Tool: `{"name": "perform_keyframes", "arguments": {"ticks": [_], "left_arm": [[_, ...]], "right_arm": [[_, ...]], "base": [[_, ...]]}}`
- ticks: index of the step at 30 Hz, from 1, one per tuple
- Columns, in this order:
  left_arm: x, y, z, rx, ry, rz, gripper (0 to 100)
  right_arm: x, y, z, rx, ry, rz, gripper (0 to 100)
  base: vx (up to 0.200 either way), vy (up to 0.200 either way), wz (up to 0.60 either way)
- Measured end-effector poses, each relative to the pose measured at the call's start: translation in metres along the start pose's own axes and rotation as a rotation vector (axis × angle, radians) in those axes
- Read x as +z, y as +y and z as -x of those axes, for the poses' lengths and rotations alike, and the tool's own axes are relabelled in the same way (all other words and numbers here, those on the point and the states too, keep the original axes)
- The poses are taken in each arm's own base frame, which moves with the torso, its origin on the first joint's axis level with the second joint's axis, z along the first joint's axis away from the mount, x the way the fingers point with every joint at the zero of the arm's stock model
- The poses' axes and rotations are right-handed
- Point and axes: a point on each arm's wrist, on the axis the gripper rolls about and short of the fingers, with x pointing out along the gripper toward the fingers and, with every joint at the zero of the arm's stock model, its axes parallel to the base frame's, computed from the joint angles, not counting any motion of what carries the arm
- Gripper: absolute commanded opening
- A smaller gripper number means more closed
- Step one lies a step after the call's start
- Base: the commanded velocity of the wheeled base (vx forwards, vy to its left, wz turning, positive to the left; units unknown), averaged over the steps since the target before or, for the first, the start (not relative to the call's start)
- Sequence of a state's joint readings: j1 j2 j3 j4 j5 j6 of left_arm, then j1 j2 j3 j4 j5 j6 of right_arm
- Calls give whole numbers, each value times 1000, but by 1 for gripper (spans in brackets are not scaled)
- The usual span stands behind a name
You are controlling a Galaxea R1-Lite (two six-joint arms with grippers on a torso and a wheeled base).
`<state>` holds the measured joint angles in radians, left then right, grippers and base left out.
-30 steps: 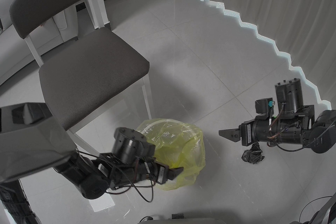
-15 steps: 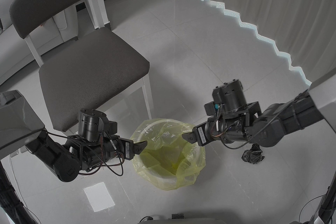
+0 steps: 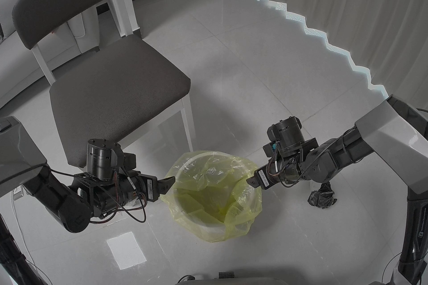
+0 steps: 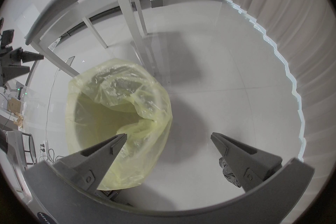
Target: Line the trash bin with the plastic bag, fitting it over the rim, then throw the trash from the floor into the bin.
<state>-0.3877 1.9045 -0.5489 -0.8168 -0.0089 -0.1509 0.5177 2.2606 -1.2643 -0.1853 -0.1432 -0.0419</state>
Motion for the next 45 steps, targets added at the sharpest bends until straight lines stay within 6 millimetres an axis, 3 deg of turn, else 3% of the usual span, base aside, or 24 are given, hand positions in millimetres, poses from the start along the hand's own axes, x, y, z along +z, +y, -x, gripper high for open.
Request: {"name": "perform_keyframes", "arguments": {"ticks": [10,20,26,31,37,45], "left_arm": [[-9,1,-4,-1,-8,0,100],[-17,2,-8,0,-3,1,100],[-19,2,-9,1,6,3,100],[-20,3,-10,1,11,6,100],[-21,4,-13,0,-3,8,100],[-27,2,-15,-8,-25,3,100]], "right_arm": [[-22,-32,-28,-53,81,-26,100],[-40,-35,-58,-59,137,-30,100],[-51,-33,-62,-55,172,-25,100],[-45,-37,-47,-61,154,-31,100],[-28,-38,-8,-61,83,-38,100],[-33,11,33,-3,9,45,100]], "base": [[0,0,0],[0,0,0],[0,0,0],[0,0,0],[0,0,0],[0,0,0]]}}
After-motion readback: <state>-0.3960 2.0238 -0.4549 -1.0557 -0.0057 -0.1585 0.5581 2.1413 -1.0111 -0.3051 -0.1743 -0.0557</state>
